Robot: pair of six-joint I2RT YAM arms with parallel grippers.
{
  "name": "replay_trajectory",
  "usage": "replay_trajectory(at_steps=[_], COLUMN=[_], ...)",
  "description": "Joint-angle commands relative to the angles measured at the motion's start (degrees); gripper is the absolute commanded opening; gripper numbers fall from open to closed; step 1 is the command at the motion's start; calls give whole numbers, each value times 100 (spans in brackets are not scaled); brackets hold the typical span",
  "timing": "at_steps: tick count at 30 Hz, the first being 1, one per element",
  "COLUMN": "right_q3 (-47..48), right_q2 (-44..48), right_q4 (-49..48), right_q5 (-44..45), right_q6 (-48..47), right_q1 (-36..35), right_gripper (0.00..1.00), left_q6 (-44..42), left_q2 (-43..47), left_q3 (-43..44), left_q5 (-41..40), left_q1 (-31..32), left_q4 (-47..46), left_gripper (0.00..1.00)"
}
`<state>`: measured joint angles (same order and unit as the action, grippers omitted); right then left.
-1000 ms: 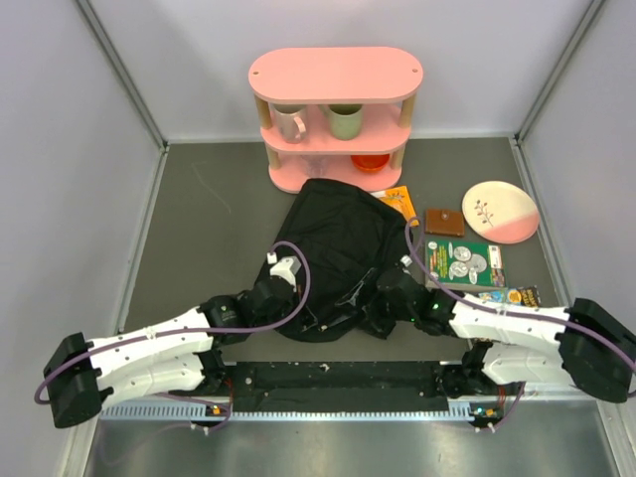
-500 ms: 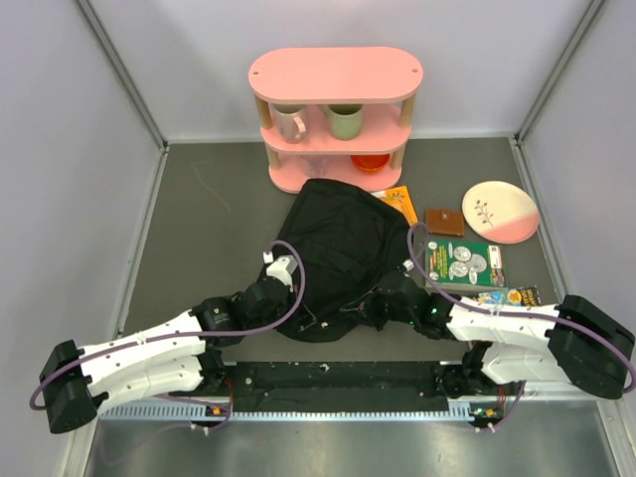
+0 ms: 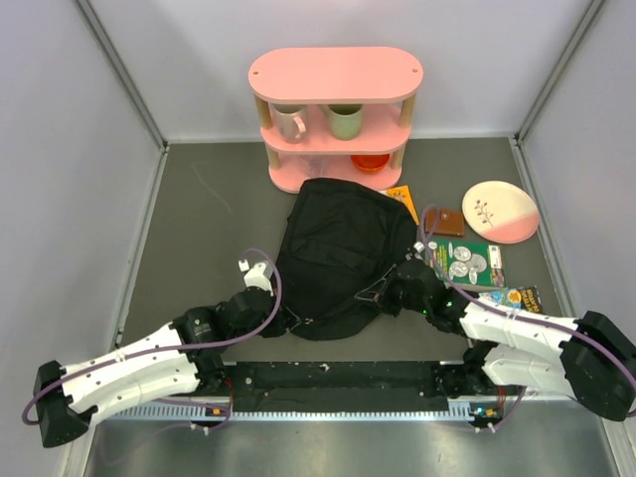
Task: Pack the student bag
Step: Unzip the student bag at the center of the board.
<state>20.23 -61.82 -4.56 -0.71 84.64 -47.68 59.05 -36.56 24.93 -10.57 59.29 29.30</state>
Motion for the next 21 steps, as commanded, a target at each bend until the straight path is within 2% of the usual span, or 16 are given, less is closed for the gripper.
replay_trajectory(at_steps=[1, 3, 6, 10, 14, 17, 21], right_q3=[596, 797, 1141, 1054, 1123, 1360, 1624], right_q2=[179, 127, -110, -102, 249, 250, -48], right_q4=[640, 998, 1308, 1222, 1587, 2019, 2047], right_q5=[914, 932, 592, -59, -280, 8, 798], right_q6=[-2124, -2907, -4076, -4911, -5886, -6125, -6328], right_q1=[294, 330, 330, 304, 101, 101, 128], right_gripper=[0, 0, 0, 0, 0, 0, 0], left_q6=[20, -173, -394, -473, -595, -710, -894], left_q2=[34, 8, -71, -18, -79, -403, -1010], left_q3=[-84, -216, -357, -200, -6, 266, 574], left_q5=[-140, 562, 1196, 1119, 1214, 1110, 925], left_q1=[4, 13, 91, 408, 601, 916, 1181], left_q4=[621, 17, -319, -311, -477, -495, -653], left_gripper=[0, 0, 0, 0, 0, 0, 0])
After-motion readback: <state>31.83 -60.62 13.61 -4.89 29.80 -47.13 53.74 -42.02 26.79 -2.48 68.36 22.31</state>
